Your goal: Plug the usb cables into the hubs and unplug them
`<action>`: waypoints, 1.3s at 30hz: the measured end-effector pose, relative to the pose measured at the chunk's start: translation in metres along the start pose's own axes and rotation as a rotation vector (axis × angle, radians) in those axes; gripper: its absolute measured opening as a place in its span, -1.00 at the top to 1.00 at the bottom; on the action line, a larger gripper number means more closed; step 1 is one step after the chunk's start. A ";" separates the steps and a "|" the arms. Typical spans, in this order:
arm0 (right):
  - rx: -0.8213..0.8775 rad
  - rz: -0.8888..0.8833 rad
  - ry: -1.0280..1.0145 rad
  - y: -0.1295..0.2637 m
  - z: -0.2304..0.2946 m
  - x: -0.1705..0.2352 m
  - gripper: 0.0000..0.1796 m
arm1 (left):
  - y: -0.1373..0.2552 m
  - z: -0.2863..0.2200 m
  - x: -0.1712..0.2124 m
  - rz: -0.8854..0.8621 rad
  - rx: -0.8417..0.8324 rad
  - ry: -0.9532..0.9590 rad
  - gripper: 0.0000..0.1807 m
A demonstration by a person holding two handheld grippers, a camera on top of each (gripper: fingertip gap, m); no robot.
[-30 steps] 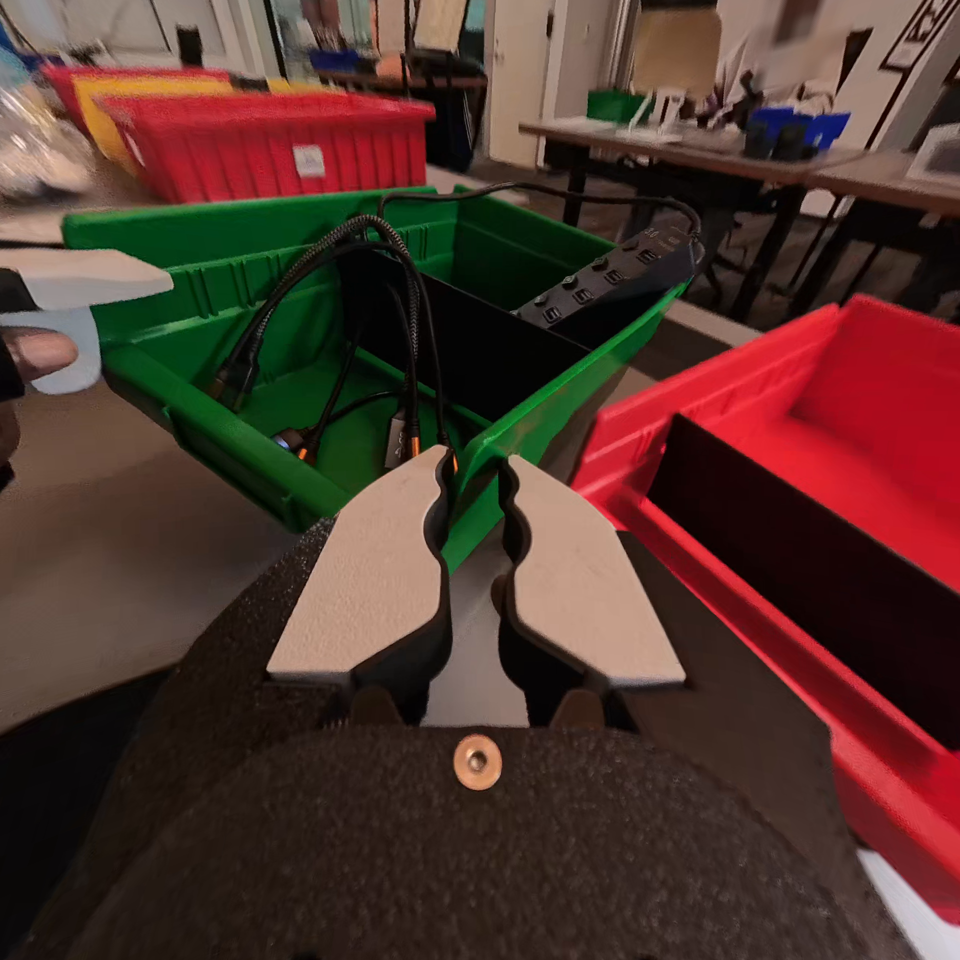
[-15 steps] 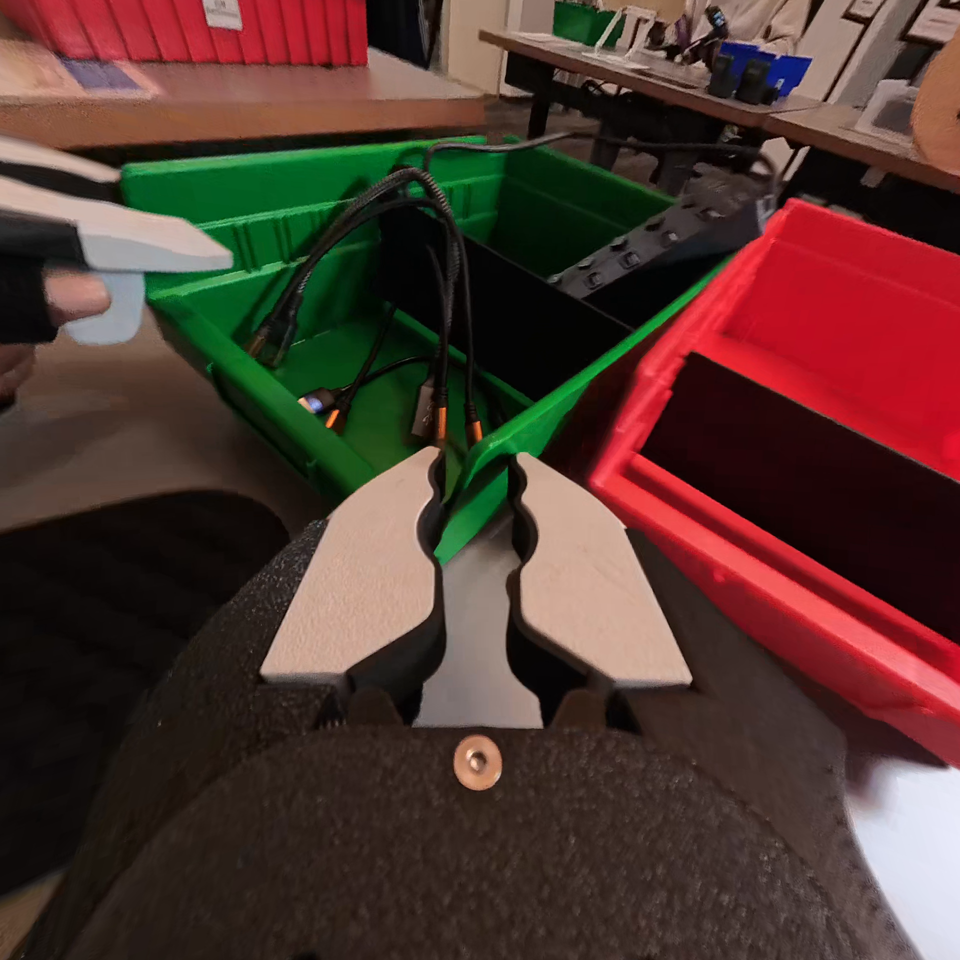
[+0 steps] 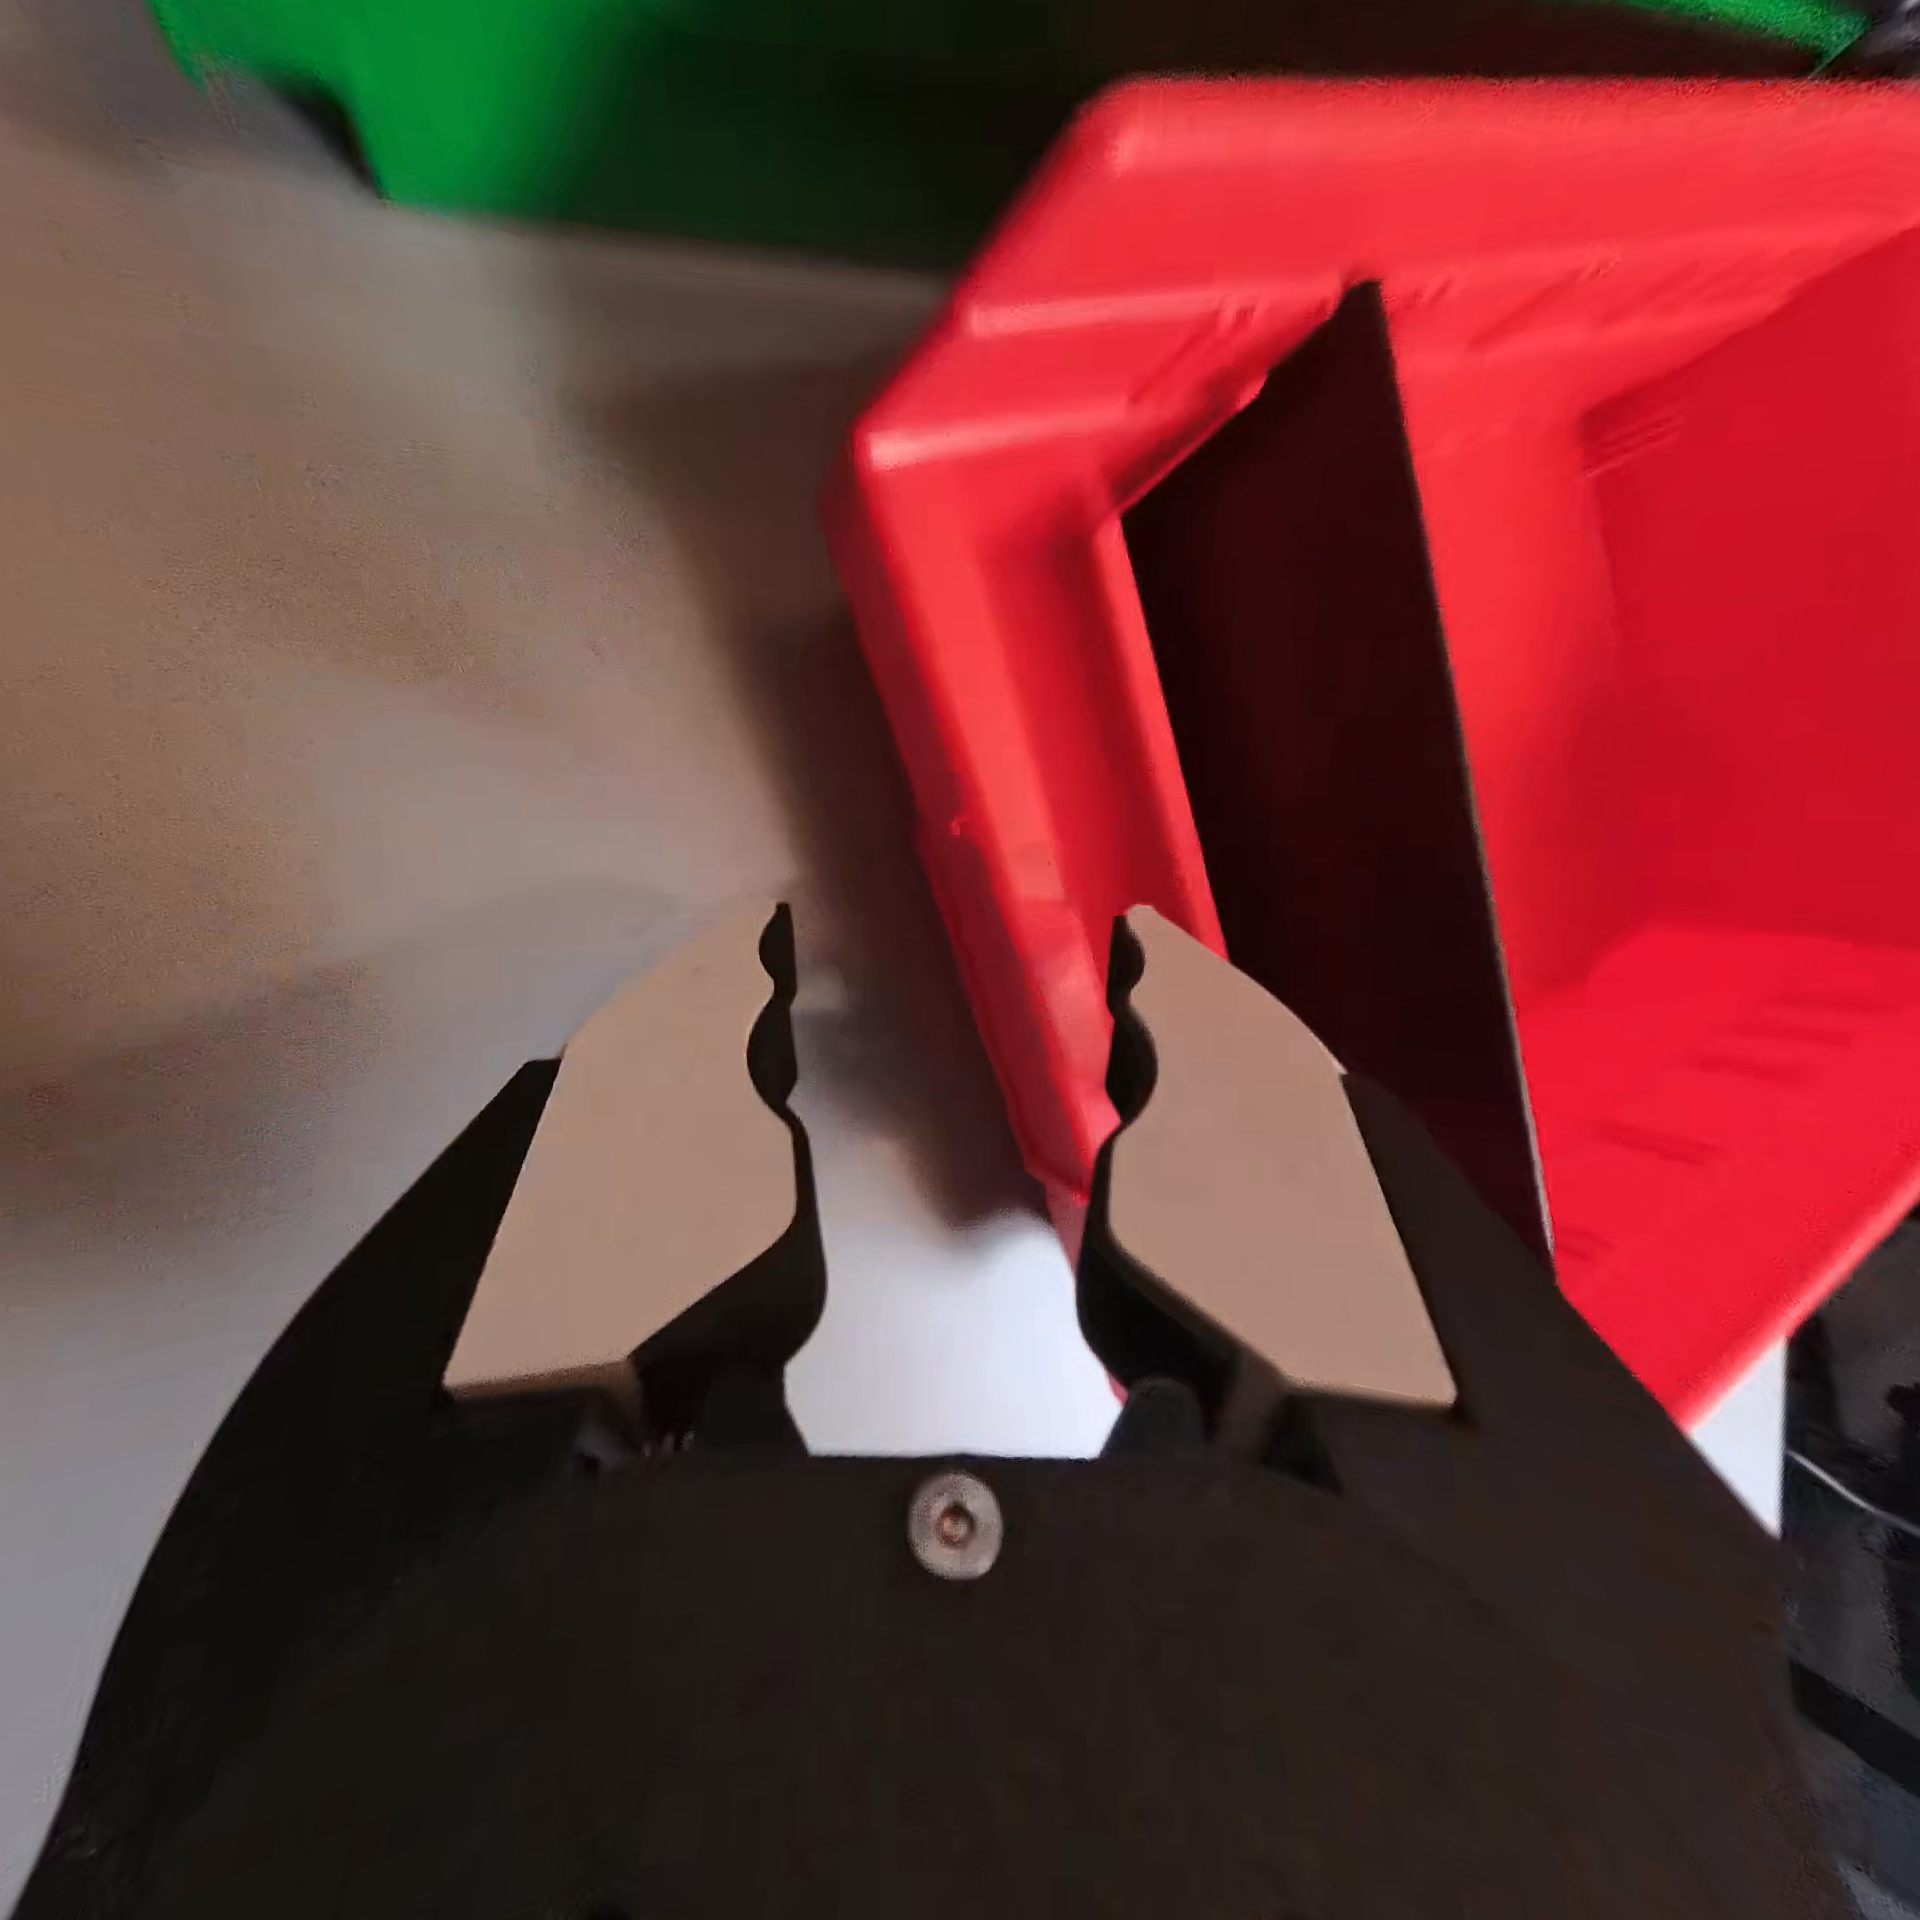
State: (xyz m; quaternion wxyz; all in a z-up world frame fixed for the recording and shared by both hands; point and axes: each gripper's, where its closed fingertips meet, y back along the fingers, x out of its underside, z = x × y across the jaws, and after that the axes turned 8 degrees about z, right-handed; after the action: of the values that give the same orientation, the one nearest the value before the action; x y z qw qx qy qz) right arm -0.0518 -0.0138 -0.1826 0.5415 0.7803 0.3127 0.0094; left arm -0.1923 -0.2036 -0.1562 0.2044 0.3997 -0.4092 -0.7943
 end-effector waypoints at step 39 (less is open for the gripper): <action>0.190 0.246 -0.398 0.036 -0.010 0.181 0.67 | -0.092 0.033 0.004 0.201 0.089 0.132 0.63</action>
State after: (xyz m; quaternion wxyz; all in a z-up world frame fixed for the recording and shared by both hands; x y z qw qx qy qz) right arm 0.1069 0.0772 -0.2066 0.5114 0.8464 0.1023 -0.1079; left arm -0.2212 -0.1366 -0.2217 0.2915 0.4168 -0.4678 -0.7228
